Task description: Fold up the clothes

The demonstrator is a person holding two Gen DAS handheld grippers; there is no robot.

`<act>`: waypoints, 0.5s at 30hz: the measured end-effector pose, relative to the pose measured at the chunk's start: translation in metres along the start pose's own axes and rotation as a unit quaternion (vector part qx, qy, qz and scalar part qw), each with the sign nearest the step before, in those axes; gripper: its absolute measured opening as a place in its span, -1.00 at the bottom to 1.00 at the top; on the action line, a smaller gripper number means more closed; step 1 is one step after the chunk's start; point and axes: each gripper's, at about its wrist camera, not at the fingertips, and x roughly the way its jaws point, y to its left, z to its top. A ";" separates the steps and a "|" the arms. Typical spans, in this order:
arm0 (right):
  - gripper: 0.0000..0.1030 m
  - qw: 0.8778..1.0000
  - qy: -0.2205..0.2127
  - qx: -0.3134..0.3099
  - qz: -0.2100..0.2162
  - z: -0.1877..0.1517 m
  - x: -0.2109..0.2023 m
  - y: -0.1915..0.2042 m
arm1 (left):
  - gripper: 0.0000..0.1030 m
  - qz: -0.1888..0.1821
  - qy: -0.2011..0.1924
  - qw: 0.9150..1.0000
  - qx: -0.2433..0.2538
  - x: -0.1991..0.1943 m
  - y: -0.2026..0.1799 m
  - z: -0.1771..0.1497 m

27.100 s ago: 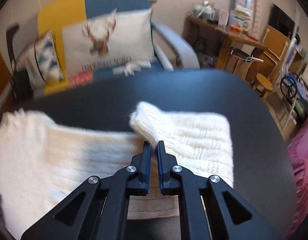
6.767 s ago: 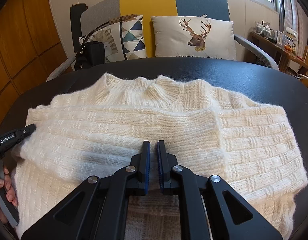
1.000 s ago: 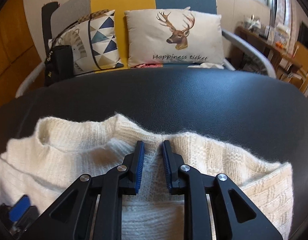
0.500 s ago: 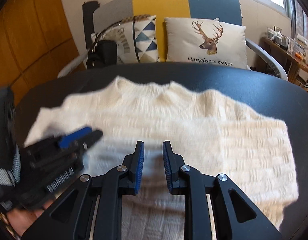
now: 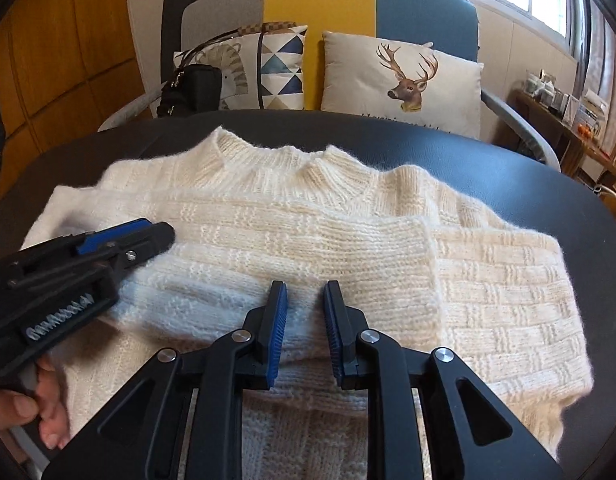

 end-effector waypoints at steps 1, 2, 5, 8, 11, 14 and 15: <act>-0.61 1.000 0.000 0.003 0.004 0.000 0.000 -0.002 | -0.59 -0.003 0.003 1.000 0.000 -0.006 0.003 0.000; -0.61 1.000 0.000 0.009 0.011 0.000 0.000 -0.005 | -0.59 0.003 0.004 1.000 0.005 -0.014 0.006 0.000; -0.61 0.999 -0.001 0.024 0.028 -0.001 0.001 -0.011 | -0.59 0.048 -0.004 0.998 0.030 -0.038 0.014 -0.007; -0.57 0.999 -0.001 0.024 0.031 -0.001 0.002 -0.011 | -0.57 0.079 0.007 0.996 0.040 -0.053 0.030 -0.018; -0.56 0.999 0.006 0.027 0.039 0.001 0.001 -0.012 | -0.48 0.066 0.004 0.998 0.023 -0.065 0.047 -0.026; -0.53 0.997 0.017 0.044 0.053 0.005 -0.007 -0.016 | -0.48 0.045 -0.002 0.998 -0.031 -0.070 0.067 -0.029; -0.45 0.996 0.009 0.060 0.066 0.004 -0.016 -0.017 | -0.48 0.035 -0.003 0.998 -0.044 -0.070 0.072 -0.029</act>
